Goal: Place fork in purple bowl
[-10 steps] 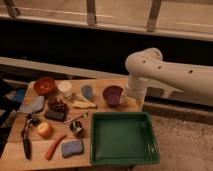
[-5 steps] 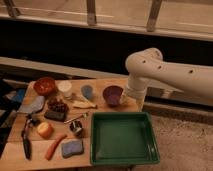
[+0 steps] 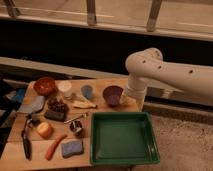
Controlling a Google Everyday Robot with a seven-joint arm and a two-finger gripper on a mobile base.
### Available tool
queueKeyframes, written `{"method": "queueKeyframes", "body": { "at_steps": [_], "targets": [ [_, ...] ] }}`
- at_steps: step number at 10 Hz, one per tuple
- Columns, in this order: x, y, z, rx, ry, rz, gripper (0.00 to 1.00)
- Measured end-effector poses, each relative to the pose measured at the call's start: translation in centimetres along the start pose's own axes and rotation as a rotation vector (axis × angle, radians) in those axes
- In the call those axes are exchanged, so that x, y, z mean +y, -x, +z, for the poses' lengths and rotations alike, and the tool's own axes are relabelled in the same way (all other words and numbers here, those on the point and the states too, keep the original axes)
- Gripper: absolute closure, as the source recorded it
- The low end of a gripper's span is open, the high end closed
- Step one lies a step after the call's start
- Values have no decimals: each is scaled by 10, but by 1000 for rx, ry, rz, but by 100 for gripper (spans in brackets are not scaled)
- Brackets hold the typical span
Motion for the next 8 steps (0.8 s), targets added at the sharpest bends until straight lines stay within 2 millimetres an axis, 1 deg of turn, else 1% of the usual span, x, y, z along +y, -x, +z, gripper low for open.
{"method": "queueKeyframes", "body": {
  "at_steps": [8],
  "targets": [
    [-1, -1, -1, -17, -12, -18, 35]
  ]
}}
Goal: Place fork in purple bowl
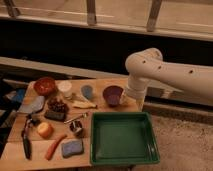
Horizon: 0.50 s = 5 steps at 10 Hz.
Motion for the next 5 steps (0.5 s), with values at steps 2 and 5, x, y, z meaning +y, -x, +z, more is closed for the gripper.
{"method": "queueKeyframes", "body": {
  "at_steps": [2, 5],
  "targets": [
    [20, -14, -2, -52, -4, -97, 35],
    [84, -47, 7, -66, 7, -282, 35]
  ]
}}
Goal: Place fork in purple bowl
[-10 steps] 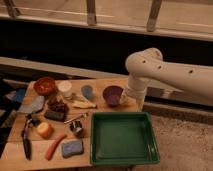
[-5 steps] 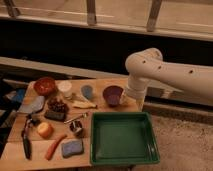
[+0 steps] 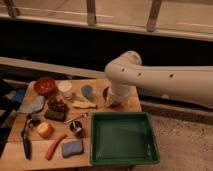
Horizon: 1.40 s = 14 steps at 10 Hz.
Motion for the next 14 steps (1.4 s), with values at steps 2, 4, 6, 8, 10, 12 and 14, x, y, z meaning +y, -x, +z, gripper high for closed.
{"method": "queueKeyframes", "body": {
  "at_steps": [2, 4, 6, 8, 10, 12, 14],
  "targets": [
    [45, -10, 10, 12, 12, -110, 35],
    [94, -22, 27, 41, 21, -230, 35],
    [123, -35, 49, 84, 20, -298, 35],
    [132, -40, 59, 88, 6, -315, 35],
    [129, -38, 59, 85, 1, -312, 35],
    [132, -38, 60, 89, 5, -314, 35],
    [146, -29, 68, 87, 12, -330, 35]
  ]
}}
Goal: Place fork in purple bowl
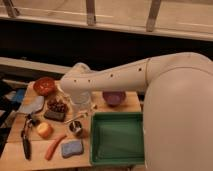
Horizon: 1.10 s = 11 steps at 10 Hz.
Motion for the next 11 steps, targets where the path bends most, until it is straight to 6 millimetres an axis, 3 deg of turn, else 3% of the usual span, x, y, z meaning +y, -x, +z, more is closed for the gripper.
{"method": "queueKeyframes", "body": {
  "at_steps": [2, 5, 11],
  "targets": [
    [12, 22, 0, -9, -21, -22, 35],
    [1, 50, 3, -15, -28, -19, 35],
    [1, 66, 31, -18, 91, -12, 35]
  ]
}}
